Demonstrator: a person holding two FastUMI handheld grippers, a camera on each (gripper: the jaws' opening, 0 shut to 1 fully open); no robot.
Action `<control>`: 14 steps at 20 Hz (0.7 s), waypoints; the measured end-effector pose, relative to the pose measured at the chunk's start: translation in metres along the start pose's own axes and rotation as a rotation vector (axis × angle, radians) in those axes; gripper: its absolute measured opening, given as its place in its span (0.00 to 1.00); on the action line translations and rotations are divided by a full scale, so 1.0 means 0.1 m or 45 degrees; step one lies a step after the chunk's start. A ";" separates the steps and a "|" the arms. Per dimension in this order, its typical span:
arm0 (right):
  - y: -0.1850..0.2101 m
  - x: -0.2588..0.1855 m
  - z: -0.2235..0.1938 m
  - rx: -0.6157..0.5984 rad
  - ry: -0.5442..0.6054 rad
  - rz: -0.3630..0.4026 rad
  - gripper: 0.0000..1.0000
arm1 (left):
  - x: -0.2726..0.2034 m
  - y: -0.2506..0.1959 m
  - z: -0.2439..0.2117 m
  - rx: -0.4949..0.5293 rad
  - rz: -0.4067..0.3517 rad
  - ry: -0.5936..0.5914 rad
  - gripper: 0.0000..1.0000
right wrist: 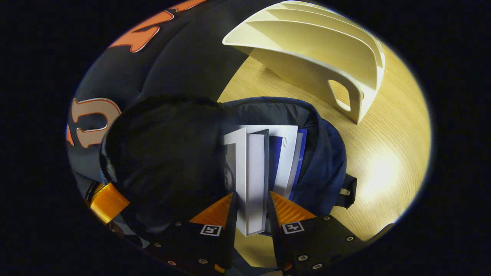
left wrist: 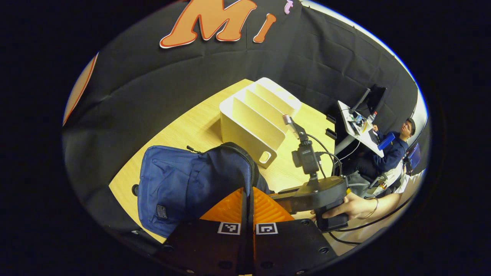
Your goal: Open the schoolbag, grab two books from the bookshelf and put them into the schoolbag.
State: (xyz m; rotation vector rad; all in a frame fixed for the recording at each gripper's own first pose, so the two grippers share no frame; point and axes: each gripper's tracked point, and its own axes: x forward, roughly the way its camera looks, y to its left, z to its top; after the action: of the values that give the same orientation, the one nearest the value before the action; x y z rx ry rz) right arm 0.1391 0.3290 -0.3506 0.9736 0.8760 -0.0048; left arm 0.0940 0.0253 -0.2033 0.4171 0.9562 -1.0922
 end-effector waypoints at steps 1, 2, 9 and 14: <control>0.03 0.04 0.01 -0.008 0.000 -0.009 0.42 | -0.01 -0.01 0.00 0.011 0.004 0.002 0.01; 0.06 0.07 0.02 -0.018 0.000 -0.024 0.42 | -0.02 -0.03 -0.01 0.016 0.003 0.004 0.01; -0.06 -0.01 0.05 -0.065 0.011 -0.067 0.58 | -0.01 0.08 -0.07 -0.043 0.005 -0.001 0.01; -0.30 -0.27 0.25 -0.090 -0.048 -0.107 0.83 | 0.06 0.06 -0.12 -0.052 -0.008 0.018 0.01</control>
State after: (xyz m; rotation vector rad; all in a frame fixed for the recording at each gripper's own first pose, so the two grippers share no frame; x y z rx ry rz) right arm 0.1259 0.2838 -0.3487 0.8681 0.8763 -0.0631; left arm 0.0948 0.0325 -0.2160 0.3896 0.9912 -1.0749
